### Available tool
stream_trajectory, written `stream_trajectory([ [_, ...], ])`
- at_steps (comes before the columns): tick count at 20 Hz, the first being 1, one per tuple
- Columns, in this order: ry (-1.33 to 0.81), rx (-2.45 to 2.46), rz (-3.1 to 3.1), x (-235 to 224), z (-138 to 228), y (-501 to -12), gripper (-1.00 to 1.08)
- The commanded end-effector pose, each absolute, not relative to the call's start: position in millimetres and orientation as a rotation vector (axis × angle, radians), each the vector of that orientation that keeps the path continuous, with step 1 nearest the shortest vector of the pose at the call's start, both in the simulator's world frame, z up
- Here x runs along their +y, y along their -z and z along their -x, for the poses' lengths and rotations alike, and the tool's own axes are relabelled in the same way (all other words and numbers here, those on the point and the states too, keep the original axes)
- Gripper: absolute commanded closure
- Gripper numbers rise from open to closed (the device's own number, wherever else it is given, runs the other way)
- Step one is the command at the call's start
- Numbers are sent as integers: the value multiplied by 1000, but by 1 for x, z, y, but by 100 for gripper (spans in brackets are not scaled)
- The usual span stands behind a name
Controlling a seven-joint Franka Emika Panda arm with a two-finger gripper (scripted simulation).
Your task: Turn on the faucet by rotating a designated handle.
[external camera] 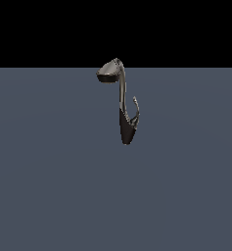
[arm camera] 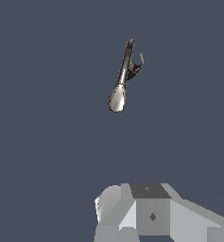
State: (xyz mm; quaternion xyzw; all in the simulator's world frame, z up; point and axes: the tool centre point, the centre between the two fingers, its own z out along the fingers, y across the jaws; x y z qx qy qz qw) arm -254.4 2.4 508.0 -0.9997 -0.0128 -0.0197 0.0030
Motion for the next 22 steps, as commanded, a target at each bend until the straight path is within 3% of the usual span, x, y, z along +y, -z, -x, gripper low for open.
stream_trajectory([
  [1,62,-40,3135,2,254,-508,108],
  [12,15,90,3101,8,233,-497,108],
  [22,-105,421,2984,17,177,-467,108],
])
